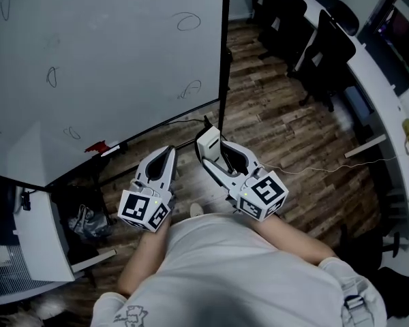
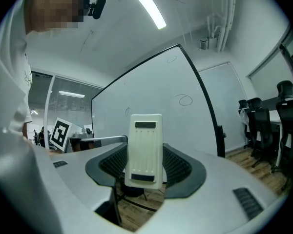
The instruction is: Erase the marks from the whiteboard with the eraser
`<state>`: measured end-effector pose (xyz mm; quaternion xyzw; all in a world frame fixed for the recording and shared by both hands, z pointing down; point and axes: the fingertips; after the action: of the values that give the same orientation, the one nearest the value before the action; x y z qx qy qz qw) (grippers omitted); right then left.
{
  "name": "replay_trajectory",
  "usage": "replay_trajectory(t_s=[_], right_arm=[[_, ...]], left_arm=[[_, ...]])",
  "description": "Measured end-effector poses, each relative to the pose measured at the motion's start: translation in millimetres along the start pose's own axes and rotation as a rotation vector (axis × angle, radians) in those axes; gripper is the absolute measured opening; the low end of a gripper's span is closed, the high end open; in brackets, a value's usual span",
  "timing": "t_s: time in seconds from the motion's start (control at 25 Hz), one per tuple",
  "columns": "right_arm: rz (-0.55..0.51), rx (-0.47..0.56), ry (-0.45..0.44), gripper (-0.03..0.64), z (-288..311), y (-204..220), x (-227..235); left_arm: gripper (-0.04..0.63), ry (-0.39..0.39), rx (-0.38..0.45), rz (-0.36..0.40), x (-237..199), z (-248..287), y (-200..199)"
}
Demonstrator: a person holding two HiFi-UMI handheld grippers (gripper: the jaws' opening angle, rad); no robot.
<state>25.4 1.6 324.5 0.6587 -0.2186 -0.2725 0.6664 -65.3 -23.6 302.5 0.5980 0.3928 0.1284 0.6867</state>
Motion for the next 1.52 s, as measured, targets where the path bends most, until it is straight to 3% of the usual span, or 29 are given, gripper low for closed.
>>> replay_trajectory(t_s=[0.48,0.76,1.52], right_arm=[[-0.002,-0.018,0.037,0.229,68.9,4.3,-28.1],[0.054,-0.053,0.051,0.229,83.0,23.1,-25.9],[0.148,-0.095,-0.013,0.229,134.7,41.8,13.6]], left_arm=[[0.006,0.053,-0.03,-0.041,-73.2,-12.8,-12.4],[0.006,0.099,-0.064,-0.093,-81.5,-10.0,0.0],[0.006,0.057,-0.073,-0.122,-121.4,31.2,1.6]])
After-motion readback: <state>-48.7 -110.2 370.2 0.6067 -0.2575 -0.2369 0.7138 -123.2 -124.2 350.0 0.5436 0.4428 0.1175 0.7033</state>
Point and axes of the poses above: the fingertips, and each gripper's own axes: z forward along the fingers, x to its right, y out of its underside, and after that the axes turned 15 degrees about -z, right-handed
